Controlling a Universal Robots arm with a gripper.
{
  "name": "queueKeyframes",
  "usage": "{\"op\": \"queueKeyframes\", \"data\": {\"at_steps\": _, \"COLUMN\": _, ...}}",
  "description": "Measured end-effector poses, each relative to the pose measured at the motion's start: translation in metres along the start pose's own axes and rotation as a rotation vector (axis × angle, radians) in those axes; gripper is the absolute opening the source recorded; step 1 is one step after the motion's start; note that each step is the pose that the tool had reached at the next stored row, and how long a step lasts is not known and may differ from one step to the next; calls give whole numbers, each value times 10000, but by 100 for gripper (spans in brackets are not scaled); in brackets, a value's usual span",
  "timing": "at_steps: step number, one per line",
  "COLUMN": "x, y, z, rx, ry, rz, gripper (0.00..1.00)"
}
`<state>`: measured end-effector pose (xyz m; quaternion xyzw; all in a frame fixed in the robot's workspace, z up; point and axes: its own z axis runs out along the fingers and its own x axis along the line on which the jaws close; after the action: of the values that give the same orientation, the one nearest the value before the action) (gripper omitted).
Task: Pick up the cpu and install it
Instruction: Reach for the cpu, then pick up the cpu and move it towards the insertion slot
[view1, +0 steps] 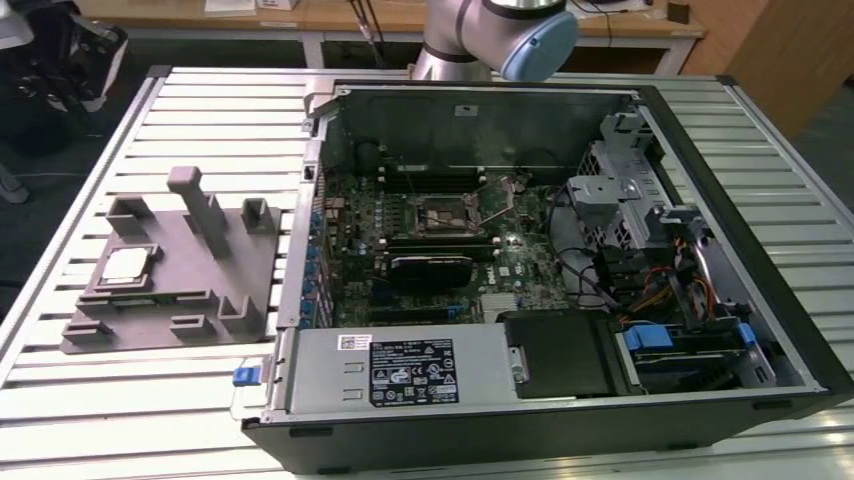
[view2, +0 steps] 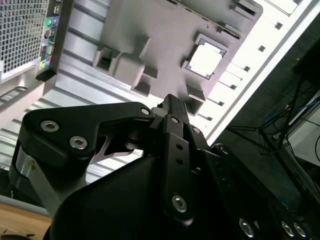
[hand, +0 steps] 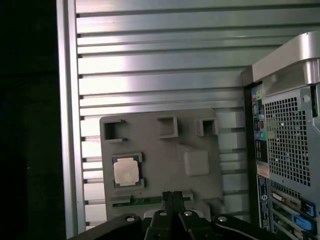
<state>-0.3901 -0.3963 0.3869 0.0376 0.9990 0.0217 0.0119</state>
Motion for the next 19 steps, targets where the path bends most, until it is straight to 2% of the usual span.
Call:
{"op": "queueKeyframes", "data": {"at_steps": 6, "x": 267, "y": -20, "z": -3, "rx": 0, "ry": -1, "rz": 0, "gripper": 11}}
{"op": "queueKeyframes", "data": {"at_steps": 11, "x": 436, "y": -33, "z": -5, "rx": 1, "ry": 0, "rz": 1, "gripper": 11}}
{"op": "queueKeyframes", "data": {"at_steps": 14, "x": 492, "y": -37, "z": -5, "rx": 1, "ry": 1, "rz": 0, "gripper": 11}}
{"op": "queueKeyframes", "data": {"at_steps": 19, "x": 500, "y": -38, "z": -5, "rx": 0, "ry": 1, "rz": -3, "gripper": 11}}
